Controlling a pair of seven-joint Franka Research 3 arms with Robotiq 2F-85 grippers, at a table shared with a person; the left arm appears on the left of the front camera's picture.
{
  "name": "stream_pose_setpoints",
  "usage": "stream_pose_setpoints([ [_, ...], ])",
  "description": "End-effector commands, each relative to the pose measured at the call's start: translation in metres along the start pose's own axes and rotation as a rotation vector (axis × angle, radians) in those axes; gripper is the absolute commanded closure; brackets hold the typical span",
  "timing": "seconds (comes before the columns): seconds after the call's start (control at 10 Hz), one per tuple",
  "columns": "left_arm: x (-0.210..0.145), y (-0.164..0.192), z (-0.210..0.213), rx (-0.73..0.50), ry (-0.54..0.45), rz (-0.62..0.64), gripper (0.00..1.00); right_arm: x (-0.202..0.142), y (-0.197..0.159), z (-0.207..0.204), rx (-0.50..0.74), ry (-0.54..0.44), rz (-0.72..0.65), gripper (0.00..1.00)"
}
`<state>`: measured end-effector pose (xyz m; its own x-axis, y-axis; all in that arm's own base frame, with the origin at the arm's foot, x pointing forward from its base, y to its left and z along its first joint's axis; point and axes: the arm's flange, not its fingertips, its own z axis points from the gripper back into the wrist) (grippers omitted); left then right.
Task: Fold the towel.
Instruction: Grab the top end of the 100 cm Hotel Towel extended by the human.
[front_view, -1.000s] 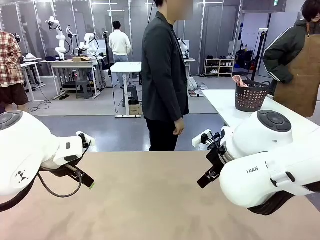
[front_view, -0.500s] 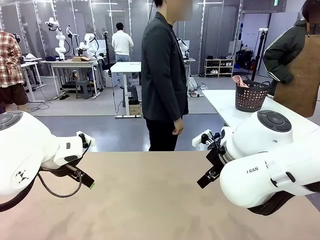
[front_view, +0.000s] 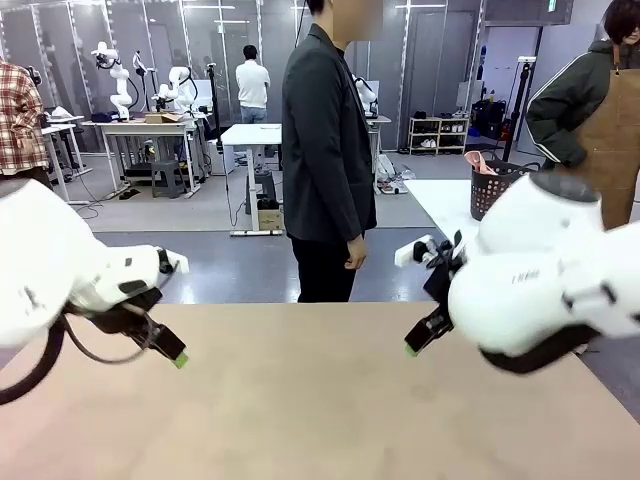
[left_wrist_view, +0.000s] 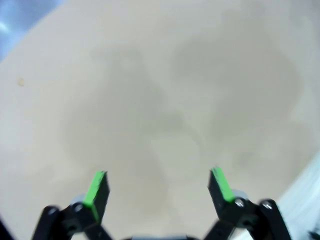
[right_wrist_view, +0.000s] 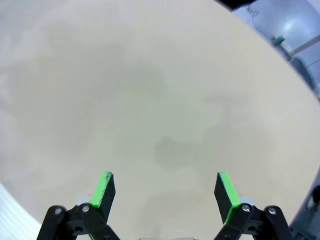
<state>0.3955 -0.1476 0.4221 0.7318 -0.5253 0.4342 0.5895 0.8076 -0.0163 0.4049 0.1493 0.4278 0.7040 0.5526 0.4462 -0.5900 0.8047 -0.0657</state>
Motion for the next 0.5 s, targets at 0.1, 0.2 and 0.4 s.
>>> stream_pose_setpoints([
  [0.1, 0.002, 0.042, 0.073, -0.304, 0.024, 0.111, 0.00, 0.012, -0.046, 0.063, 0.269, 0.078, -0.096, 0.00],
  [0.2, -0.004, 0.058, 0.089, -0.443, -0.006, 0.163, 0.00, 0.008, -0.063, 0.074, 0.408, 0.079, -0.150, 0.00],
  [0.4, -0.035, 0.104, 0.119, -0.695, -0.155, 0.263, 0.00, -0.023, -0.110, 0.087, 0.681, 0.015, -0.303, 0.00],
])
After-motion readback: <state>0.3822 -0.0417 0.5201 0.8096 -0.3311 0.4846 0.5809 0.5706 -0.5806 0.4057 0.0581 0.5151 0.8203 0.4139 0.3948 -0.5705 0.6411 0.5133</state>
